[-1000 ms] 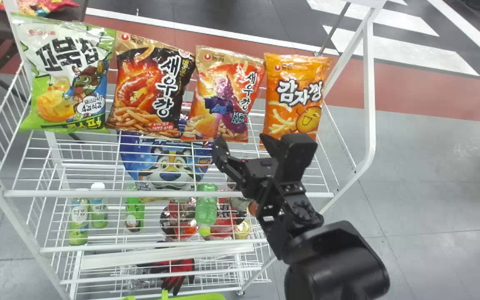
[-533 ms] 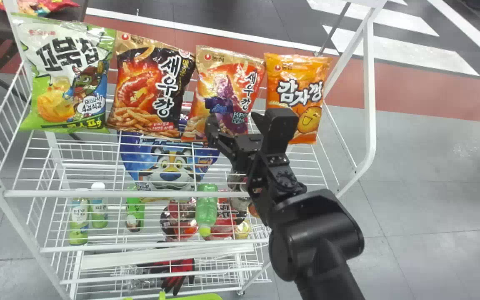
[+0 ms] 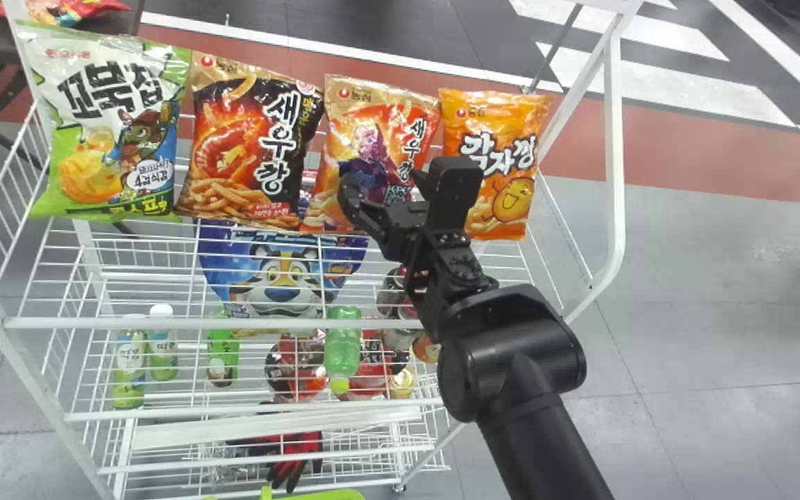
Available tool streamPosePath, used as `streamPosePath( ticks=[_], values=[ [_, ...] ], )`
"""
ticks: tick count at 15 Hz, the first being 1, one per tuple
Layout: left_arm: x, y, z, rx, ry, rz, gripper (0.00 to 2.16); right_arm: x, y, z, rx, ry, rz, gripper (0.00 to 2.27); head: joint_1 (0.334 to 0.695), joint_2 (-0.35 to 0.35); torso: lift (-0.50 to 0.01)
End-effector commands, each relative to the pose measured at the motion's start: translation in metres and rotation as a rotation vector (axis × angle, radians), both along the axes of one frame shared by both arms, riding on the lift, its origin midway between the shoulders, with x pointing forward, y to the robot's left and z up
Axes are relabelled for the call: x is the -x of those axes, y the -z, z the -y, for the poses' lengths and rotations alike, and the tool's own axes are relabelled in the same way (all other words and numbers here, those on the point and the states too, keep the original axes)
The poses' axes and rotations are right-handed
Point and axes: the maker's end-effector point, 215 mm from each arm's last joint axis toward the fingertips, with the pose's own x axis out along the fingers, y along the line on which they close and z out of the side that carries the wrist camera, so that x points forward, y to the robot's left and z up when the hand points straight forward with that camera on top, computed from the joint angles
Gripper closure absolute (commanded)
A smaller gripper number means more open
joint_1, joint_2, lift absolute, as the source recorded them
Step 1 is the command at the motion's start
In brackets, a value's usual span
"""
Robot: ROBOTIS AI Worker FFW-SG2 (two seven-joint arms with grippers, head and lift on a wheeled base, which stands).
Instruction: Hold basket handle with left hand then pick Saewookkang with right hand and place into basket
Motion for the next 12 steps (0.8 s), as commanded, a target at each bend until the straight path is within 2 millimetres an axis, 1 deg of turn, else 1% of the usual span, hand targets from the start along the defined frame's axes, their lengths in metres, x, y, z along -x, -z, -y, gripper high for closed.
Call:
streamPosePath(
  ticks=[1,2,3,4,5,7,9,12],
  values=[
    [-0.002,0.001,0.0,0.001,-0.004,0.007,1.85,-0.001,0.002,-0.004,-0.02,-0.018,-0.013,0.24,0.695,-0.339,-0.019],
    [-0.003,0.001,0.0,0.001,-0.004,0.009,1.85,-0.001,0.002,-0.008,-0.026,-0.033,-0.015,0.4,0.695,-0.339,-0.019],
    [-0.003,0.0,0.0,0.003,-0.005,0.011,1.85,0.0,0.004,-0.008,-0.02,-0.038,-0.022,0.95,0.695,-0.331,-0.019],
    [-0.004,0.0,0.0,0.004,-0.005,0.014,1.85,0.001,0.003,-0.009,-0.004,-0.03,-0.019,1.68,0.695,-0.328,-0.019],
    [-0.003,0.001,0.0,0.003,-0.004,0.013,1.85,0.003,0.002,-0.006,0.026,-0.001,-0.011,1.95,0.695,-0.325,-0.019],
    [-0.004,0.0,-0.001,0.004,-0.004,0.018,1.85,0.004,-0.002,-0.006,0.05,0.006,0.002,2.11,0.695,-0.332,-0.019],
    [-0.005,0.0,-0.001,0.004,-0.005,0.023,1.85,0.006,-0.001,-0.004,0.052,0.008,0.0,2.14,0.695,-0.33,-0.019],
    [-0.007,-0.002,0.0,0.009,-0.006,0.029,1.85,0.015,-0.008,-0.002,0.044,0.005,0.018,2.17,0.695,-0.33,-0.019]
  ],
)
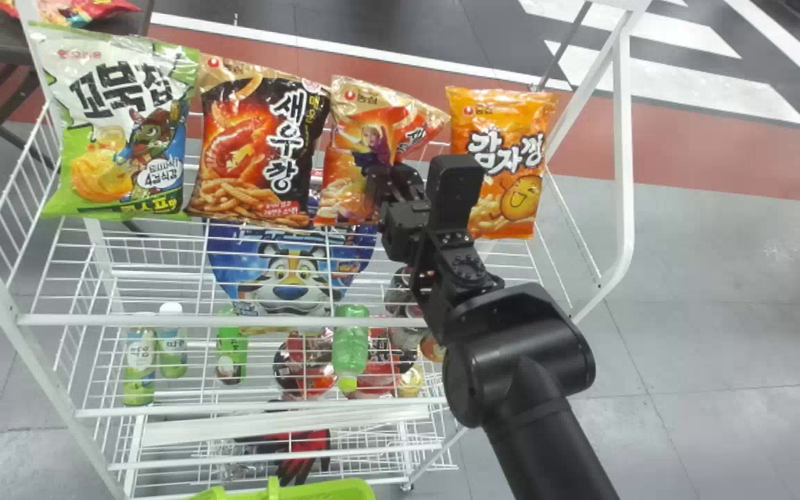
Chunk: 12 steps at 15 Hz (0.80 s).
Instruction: Hold basket handle with left hand then pick Saewookkang with right hand and place into basket
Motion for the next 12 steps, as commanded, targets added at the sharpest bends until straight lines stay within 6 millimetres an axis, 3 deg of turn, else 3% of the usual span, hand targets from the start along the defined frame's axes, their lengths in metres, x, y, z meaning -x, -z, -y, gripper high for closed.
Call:
streamPosePath(
  ticks=[1,4,7,12],
  values=[
    [-0.002,-0.002,0.001,0.003,-0.003,0.007,1.85,0.013,-0.01,0.003,-0.009,-0.002,0.018,2.17,0.695,-0.332,-0.019],
    [-0.002,-0.004,0.003,0.007,-0.003,0.011,1.85,0.04,-0.032,0.014,-0.013,0.002,0.035,2.17,0.695,-0.346,-0.019],
    [-0.004,-0.007,0.004,0.004,-0.002,0.022,1.85,0.08,-0.041,0.043,-0.061,0.019,-0.038,2.17,0.695,-0.35,-0.019],
    [-0.005,-0.011,0.006,0.005,0.004,0.034,1.85,0.182,-0.014,0.04,-0.167,-0.09,-0.342,2.17,0.695,-0.35,-0.019]
  ],
)
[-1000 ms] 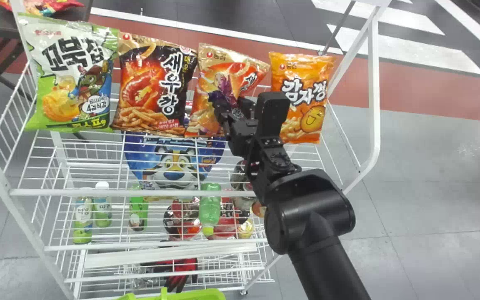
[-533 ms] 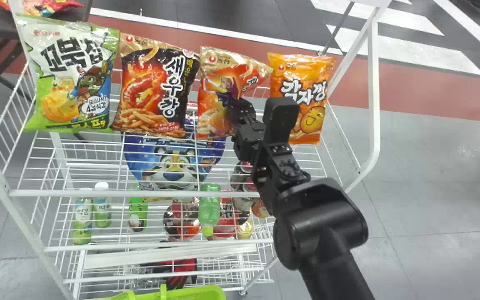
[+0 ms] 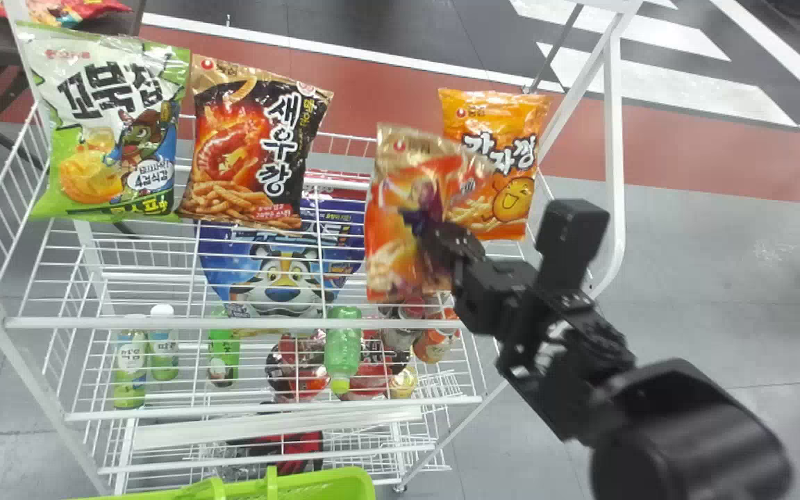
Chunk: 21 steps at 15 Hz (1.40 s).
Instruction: Hold basket handle with left hand then pick Saewookkang with right hand and place into basket
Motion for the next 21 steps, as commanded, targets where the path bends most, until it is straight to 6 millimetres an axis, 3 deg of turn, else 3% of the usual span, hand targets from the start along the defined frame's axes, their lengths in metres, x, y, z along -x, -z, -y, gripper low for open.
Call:
streamPosePath(
  ticks=[1,4,7,11,13,21],
  values=[
    [0.001,-0.001,0.001,0.001,0.002,0.0,1.85,0.049,0.014,-0.002,-0.043,-0.042,-0.148,2.16,0.695,-0.35,-0.019],
    [0.0,-0.002,0.001,0.005,0.004,0.003,1.85,0.125,0.037,-0.018,-0.085,-0.119,-0.383,2.16,0.695,-0.35,-0.019],
    [0.002,-0.003,0.006,0.007,0.009,0.004,1.85,0.188,0.062,-0.021,-0.159,-0.166,-0.608,2.16,0.695,-0.35,-0.019],
    [0.001,-0.002,0.008,0.004,0.014,0.009,1.85,0.201,0.062,-0.021,-0.175,-0.176,-0.637,2.15,0.695,-0.35,-0.019],
    [0.001,-0.003,0.009,0.005,0.015,0.01,1.85,0.208,0.065,-0.036,-0.197,-0.214,-0.655,2.15,0.695,-0.35,-0.019],
    [0.003,-0.006,0.011,0.009,0.019,0.011,1.85,0.271,0.127,-0.119,-0.254,-0.395,-0.879,2.14,0.695,-0.35,-0.019]
  ],
)
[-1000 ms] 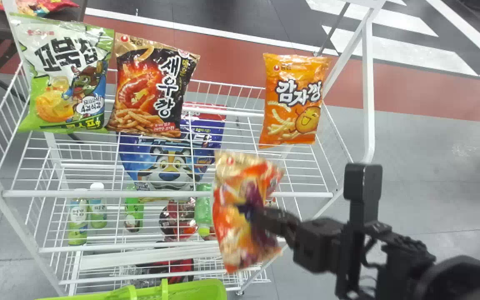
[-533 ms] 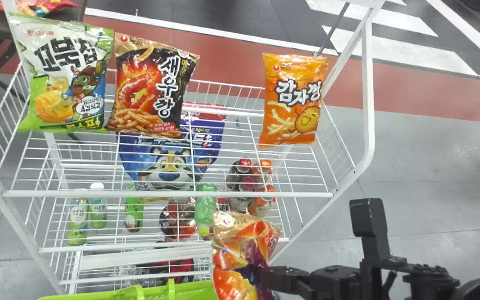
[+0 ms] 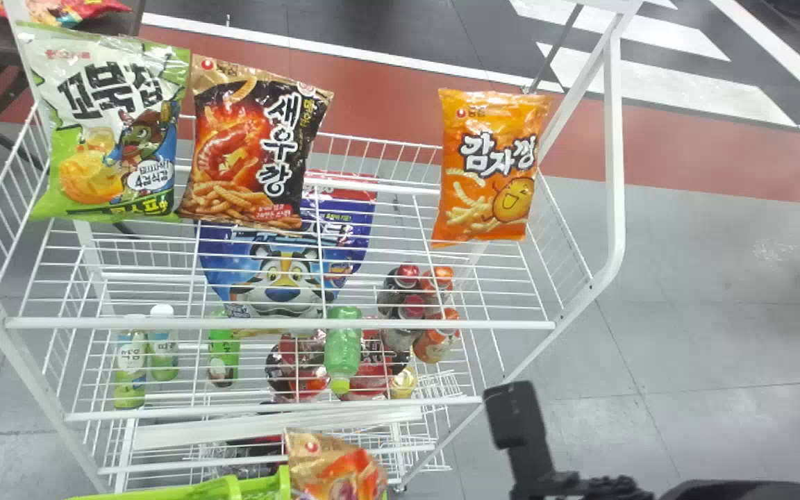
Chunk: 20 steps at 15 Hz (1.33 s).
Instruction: Hold basket handle with left hand then pick Saewookkang with right hand and place into basket
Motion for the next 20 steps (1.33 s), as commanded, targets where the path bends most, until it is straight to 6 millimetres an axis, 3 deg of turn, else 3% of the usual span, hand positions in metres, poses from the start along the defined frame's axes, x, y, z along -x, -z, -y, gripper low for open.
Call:
streamPosePath(
  ticks=[1,5,6,7,8,9,14,16,17,18,20],
  values=[
    [0.001,-0.002,0.001,0.003,0.004,0.003,1.85,0.024,0.019,-0.02,0.0,-0.059,-0.064,2.14,0.695,-0.35,-0.019],
    [0.002,-0.006,0.002,0.005,0.008,0.01,1.85,0.048,0.059,-0.033,0.054,-0.115,-0.155,2.14,0.695,-0.35,-0.019],
    [0.002,-0.006,0.001,0.004,0.009,0.01,1.85,0.053,0.067,-0.034,0.056,-0.118,-0.179,1.88,0.695,-0.35,-0.019],
    [0.002,-0.006,0.001,0.002,0.01,0.012,1.85,0.051,0.072,-0.033,0.057,-0.116,-0.187,1.19,0.695,-0.35,-0.019],
    [0.003,-0.006,0.001,0.003,0.011,0.01,1.85,0.049,0.074,-0.031,0.063,-0.115,-0.188,0.14,0.695,-0.35,-0.019],
    [0.004,-0.005,0.0,0.001,0.011,0.009,1.85,0.049,0.076,-0.026,0.076,-0.113,-0.188,0.0,0.695,-0.35,-0.019],
    [0.004,-0.006,0.001,0.007,0.011,0.007,1.85,0.039,0.065,0.009,0.102,-0.041,-0.157,0.06,0.695,-0.35,-0.019],
    [0.004,-0.006,0.001,0.007,0.01,0.01,1.85,-0.007,0.048,0.025,0.116,0.044,0.016,0.06,0.695,-0.35,-0.019],
    [0.004,-0.007,0.001,0.009,0.01,0.009,1.85,-0.045,0.03,0.036,0.114,0.109,0.159,0.06,0.695,-0.35,-0.019],
    [0.004,-0.006,0.001,0.009,0.01,0.008,1.85,-0.083,0.007,0.046,0.109,0.178,0.322,0.06,0.695,-0.35,-0.019],
    [0.003,-0.005,0.001,0.009,0.006,0.011,1.85,-0.134,-0.044,0.061,0.097,0.282,0.593,0.07,0.695,-0.35,-0.019]
  ],
)
